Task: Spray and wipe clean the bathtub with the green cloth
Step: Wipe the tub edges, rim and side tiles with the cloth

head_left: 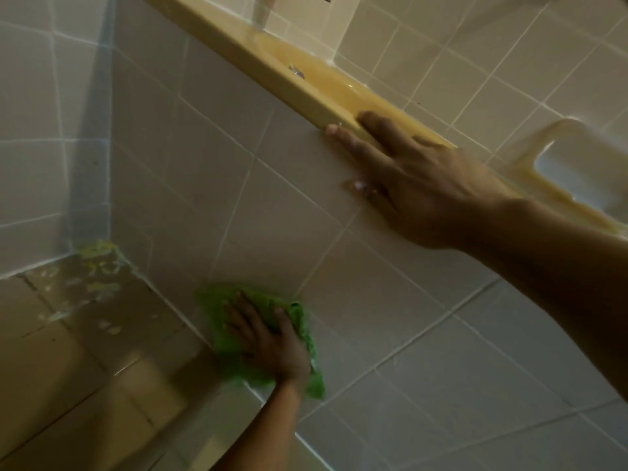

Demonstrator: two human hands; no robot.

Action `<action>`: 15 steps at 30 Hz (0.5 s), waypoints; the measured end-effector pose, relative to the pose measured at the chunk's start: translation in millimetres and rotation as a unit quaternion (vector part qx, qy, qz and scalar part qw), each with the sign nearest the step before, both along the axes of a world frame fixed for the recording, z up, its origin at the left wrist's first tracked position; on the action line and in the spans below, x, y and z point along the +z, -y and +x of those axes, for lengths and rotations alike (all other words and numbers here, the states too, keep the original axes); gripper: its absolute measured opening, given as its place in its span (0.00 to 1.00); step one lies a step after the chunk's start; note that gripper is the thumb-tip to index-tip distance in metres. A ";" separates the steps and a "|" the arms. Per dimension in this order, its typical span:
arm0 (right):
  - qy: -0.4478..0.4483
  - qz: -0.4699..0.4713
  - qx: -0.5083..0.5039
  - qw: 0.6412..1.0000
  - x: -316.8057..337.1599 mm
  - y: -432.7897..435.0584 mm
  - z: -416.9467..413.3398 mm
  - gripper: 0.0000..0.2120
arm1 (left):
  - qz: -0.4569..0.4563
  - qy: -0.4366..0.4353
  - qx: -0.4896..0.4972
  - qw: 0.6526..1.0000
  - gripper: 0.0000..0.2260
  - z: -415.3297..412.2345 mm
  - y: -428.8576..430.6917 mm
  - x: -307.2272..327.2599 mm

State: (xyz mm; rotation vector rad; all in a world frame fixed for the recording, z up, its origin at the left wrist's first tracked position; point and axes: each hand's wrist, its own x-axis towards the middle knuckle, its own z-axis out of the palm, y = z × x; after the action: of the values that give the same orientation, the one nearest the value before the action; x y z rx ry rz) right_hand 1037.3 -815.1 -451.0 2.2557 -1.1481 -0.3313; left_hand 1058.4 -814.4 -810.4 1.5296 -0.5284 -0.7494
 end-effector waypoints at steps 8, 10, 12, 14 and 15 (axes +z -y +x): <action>0.021 -0.006 0.016 1.000 0.6 22.1 19.1 0.32 | 0.076 -0.095 0.029 0.992 0.44 8.9 5.2 -31.1; 0.023 0.004 0.017 1.000 1.0 23.9 20.8 0.32 | 0.069 -0.101 0.031 0.992 0.44 15.5 11.8 -17.1; 0.028 0.010 0.019 0.999 2.5 23.7 22.5 0.32 | 0.061 -0.082 0.029 0.994 0.43 22.1 17.7 5.3; 0.034 0.010 0.017 0.999 3.9 22.0 24.1 0.31 | 0.046 -0.047 0.017 0.998 0.44 31.0 22.1 34.5; 0.038 0.011 0.016 0.999 4.4 20.9 24.7 0.30 | 0.036 -0.025 0.012 0.999 0.46 36.8 24.2 50.1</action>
State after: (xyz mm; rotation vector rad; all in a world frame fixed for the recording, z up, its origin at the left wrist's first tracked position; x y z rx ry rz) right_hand 1062.0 -836.0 -446.6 2.3214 -1.1500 -0.2499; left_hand 1095.2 -838.6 -760.3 1.5767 -0.4500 -0.7934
